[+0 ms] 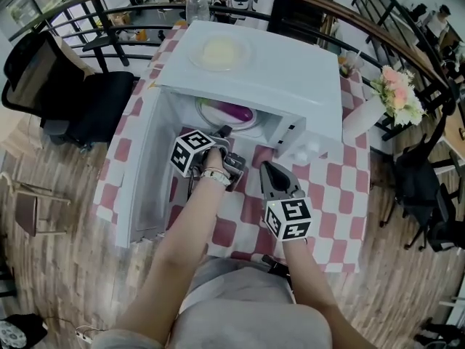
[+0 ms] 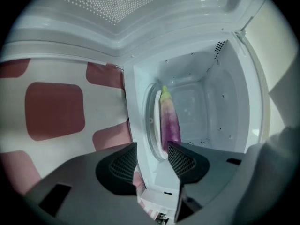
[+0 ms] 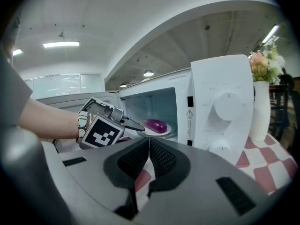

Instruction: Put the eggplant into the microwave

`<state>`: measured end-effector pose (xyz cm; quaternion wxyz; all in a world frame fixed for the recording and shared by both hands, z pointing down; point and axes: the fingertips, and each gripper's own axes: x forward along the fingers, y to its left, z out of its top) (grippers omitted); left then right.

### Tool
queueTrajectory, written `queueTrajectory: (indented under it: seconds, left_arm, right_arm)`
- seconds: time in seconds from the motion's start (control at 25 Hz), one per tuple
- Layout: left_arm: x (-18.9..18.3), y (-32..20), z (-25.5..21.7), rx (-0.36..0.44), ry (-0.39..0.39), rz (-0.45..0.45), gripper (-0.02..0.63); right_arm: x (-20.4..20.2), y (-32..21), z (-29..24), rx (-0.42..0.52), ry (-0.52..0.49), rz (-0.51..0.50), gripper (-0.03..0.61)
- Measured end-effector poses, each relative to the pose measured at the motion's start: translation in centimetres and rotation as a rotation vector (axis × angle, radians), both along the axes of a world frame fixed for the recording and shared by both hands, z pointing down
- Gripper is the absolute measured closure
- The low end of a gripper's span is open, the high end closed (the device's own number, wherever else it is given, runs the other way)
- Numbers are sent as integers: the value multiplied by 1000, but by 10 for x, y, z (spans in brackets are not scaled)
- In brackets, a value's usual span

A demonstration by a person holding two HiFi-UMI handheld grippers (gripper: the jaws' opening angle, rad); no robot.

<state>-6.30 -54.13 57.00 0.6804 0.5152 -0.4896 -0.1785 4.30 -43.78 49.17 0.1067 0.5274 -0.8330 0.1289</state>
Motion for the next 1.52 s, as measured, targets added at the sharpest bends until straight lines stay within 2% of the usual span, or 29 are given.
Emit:
queueTrajectory:
  seconds: [0.16, 0.32, 0.4, 0.76, 1.0, 1.16, 1.36, 1.52]
  left_arm:
    - [-3, 14, -8, 22, -31, 13, 481]
    - [-4, 26, -17, 58, -60, 40, 595]
    - [-3, 30, -21, 82, -64, 50, 609]
    - [9, 48, -61, 313, -77, 127, 611]
    - [20, 66, -89, 501, -158, 217, 611]
    - [24, 79, -112, 641, -186, 234, 611]
    - [30, 100, -133, 843, -345, 294, 611]
    - [38, 111, -141, 935, -446, 348, 611]
  right_arm:
    - [1, 5, -7, 18, -3, 4, 552]
    - [1, 8, -14, 36, -3, 3, 552]
    - [0, 11, -16, 43, 3, -2, 552]
    - [-4, 21, -25, 75, 17, -32, 554]
    - [-7, 28, -32, 100, 16, -47, 554]
    - [-6, 33, -39, 126, 31, -40, 554]
    - [-5, 38, -45, 149, 34, -35, 555]
    - [-6, 41, -47, 160, 32, -32, 555]
